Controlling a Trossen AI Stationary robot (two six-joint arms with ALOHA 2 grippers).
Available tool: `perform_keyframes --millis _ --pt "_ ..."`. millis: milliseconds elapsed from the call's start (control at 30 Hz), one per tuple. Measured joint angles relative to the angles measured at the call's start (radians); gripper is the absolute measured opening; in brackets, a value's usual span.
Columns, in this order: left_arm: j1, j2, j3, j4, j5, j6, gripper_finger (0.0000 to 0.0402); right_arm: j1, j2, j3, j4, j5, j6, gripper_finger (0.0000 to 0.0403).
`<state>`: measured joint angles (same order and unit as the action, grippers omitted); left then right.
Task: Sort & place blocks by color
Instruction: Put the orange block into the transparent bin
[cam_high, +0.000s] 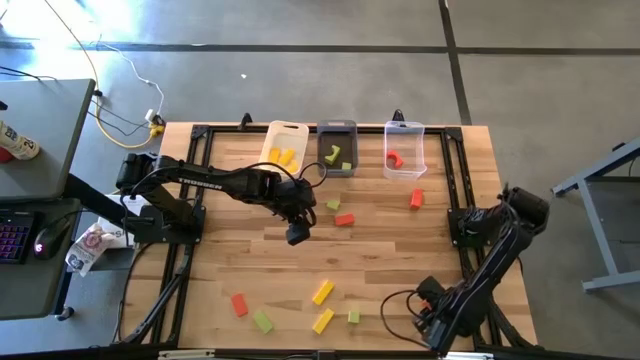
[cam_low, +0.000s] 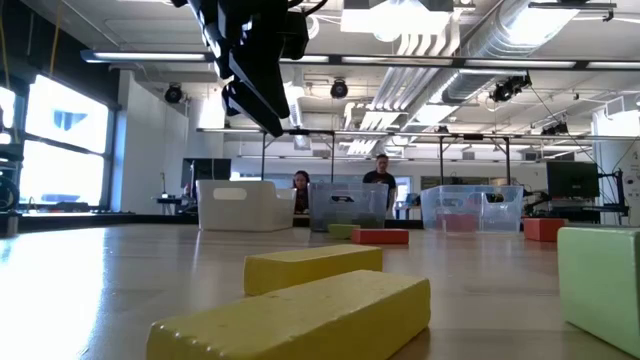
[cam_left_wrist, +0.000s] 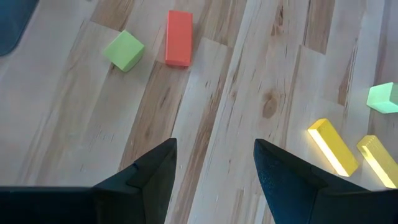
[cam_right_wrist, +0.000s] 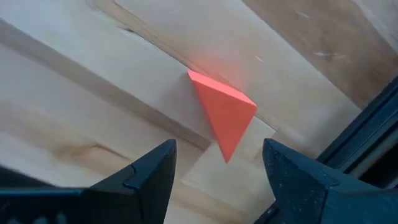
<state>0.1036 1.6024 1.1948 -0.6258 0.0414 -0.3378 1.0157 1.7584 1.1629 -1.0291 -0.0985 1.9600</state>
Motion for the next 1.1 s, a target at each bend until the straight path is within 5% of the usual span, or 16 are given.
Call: perform_keyframes --millis 633,1100 --pt "0.000 0.000 0.000 0.000 0.000 0.000 0.0200 -0.001 0.128 0.000 0.008 -0.020 0.112 0.0218" --pt "0.000 0.000 0.000 -0.001 -0.001 0.026 0.0200 -0.016 0.130 0.002 0.002 -0.020 0.109 0.0052"
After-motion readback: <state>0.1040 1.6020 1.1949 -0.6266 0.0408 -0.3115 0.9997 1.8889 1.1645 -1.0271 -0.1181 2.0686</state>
